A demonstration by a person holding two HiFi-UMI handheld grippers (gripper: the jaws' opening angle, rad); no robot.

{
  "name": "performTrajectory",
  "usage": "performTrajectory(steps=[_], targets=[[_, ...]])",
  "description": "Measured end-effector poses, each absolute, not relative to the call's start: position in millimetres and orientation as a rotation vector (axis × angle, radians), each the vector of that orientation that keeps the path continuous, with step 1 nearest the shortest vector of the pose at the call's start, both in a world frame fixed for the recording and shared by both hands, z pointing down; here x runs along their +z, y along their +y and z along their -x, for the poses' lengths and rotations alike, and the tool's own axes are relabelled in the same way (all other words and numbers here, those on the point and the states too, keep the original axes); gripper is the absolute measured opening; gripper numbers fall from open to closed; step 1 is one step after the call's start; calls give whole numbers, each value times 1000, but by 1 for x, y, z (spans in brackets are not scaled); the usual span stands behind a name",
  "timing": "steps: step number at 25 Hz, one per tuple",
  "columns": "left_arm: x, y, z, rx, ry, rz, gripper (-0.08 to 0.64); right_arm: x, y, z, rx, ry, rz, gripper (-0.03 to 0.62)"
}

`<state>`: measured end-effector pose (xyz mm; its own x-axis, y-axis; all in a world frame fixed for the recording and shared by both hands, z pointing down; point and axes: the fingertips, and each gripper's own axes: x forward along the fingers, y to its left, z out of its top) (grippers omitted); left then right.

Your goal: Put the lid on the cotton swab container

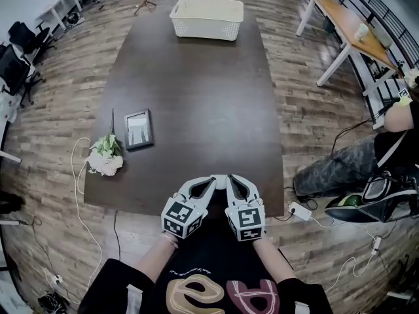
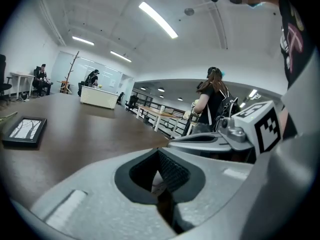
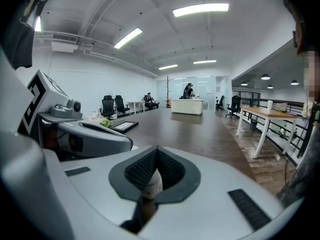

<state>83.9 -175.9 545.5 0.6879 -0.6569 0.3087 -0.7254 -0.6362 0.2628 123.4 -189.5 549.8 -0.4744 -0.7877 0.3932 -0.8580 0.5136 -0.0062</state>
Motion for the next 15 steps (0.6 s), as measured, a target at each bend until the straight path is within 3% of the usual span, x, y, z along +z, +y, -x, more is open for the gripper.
performTrajectory(steps=[15], targets=[[548,-194,-84,397,-1164,-2504,5,546,-169,-98,288,-2446,-1236,8]])
